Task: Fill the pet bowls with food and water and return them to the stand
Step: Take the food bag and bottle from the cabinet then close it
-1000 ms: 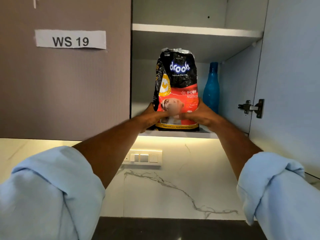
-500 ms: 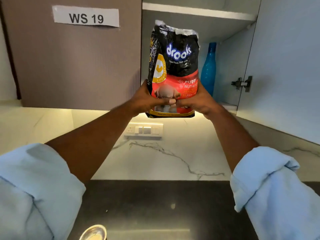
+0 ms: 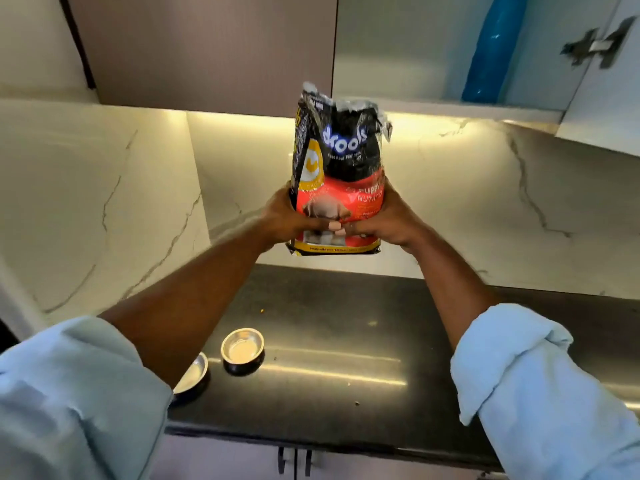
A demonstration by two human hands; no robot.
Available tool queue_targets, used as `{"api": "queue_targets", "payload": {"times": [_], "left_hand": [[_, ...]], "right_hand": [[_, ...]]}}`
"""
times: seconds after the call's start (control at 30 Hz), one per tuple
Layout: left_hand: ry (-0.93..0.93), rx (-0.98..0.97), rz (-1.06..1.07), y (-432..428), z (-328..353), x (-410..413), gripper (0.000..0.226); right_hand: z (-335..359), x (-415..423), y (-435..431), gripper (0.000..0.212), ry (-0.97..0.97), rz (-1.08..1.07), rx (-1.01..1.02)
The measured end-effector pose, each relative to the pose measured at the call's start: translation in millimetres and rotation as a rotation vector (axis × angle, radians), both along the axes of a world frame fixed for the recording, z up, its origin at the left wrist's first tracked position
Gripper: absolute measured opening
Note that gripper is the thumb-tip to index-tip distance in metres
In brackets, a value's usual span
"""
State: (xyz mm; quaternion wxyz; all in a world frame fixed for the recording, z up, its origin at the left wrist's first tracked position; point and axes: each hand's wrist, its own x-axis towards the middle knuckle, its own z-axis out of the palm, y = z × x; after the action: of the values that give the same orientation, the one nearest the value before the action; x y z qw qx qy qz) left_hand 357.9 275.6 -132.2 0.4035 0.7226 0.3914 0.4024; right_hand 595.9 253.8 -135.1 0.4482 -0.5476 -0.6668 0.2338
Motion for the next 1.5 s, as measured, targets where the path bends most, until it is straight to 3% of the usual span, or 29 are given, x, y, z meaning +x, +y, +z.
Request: {"api": "queue_targets", "payload": {"times": [0.33, 0.5, 0.6, 0.8, 0.93, 1.03, 1.33, 1.5], "left_hand": [[0.053, -0.298, 0.083, 50, -132, -4, 0.118], [0.110, -0.380, 0.123, 67, -190, -2, 0.089], [0.137, -0.393, 0.139, 80, -216, -1, 0.085], [0.154, -0.393, 0.222, 94, -258, -6, 0.102], [0.204, -0.401, 0.271, 88, -292, -9, 0.110], [0.209, -0.402, 0.269, 85, -305, -11, 0.109], [0.284, -0.417, 0.296, 95, -331, -22, 0.120], [0.419, -0.439, 0.343, 69, -288, -16, 0.101]], "right_hand": [[-145, 3, 43, 0.113, 0.153, 0.070, -0.195], [-210, 5, 67, 0.113, 0.144, 0.057, -0.241], [-238, 5, 79, 0.114, 0.130, 0.043, -0.257], [-281, -2, 96, 0.102, 0.144, 0.012, -0.306], [-310, -10, 93, 0.105, 0.088, 0.028, -0.333], [-319, -12, 96, 0.102, 0.041, 0.053, -0.326], [-310, -8, 103, 0.121, -0.090, 0.093, -0.408], [-290, 4, 95, 0.135, -0.272, 0.068, -0.523]]}}
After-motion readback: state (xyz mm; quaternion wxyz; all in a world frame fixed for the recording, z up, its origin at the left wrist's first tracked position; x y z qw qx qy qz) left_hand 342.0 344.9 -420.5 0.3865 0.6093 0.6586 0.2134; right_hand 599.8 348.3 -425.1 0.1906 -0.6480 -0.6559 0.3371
